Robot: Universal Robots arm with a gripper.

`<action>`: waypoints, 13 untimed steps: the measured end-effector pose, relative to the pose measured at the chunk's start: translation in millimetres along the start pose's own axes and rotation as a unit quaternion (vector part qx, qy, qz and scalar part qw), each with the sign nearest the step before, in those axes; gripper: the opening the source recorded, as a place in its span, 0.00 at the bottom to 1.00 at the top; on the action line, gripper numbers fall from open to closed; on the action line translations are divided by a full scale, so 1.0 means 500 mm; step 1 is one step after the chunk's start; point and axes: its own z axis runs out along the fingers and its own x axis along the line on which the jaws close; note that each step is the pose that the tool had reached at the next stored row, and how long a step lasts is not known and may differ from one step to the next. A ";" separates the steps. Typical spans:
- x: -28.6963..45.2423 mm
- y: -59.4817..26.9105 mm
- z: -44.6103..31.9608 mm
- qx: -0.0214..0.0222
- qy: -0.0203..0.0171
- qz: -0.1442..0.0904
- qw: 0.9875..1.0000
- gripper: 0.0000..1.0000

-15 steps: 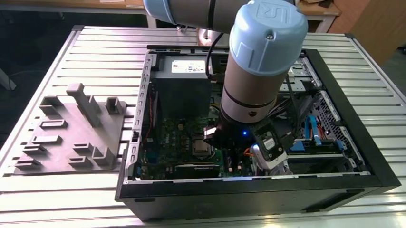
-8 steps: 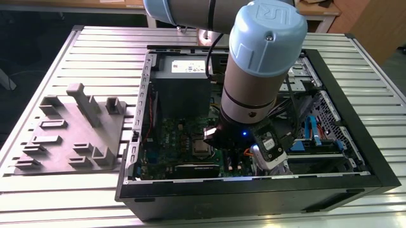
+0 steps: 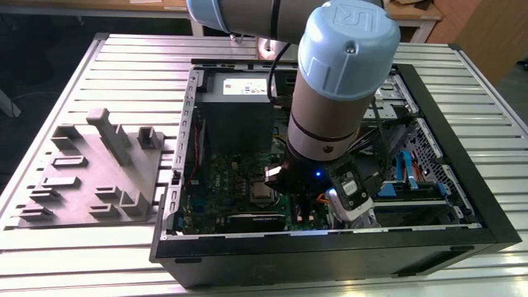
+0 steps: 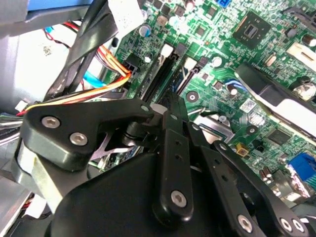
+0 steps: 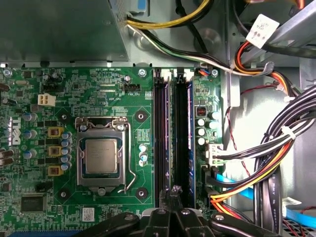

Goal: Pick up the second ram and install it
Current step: 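Press down the second ram until it locks into place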

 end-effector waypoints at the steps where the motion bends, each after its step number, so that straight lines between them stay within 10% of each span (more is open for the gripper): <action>1: 0.000 0.000 -0.006 0.001 0.000 0.000 1.000 0.10; 13: -0.001 0.003 -0.059 0.001 0.000 0.000 1.000 0.10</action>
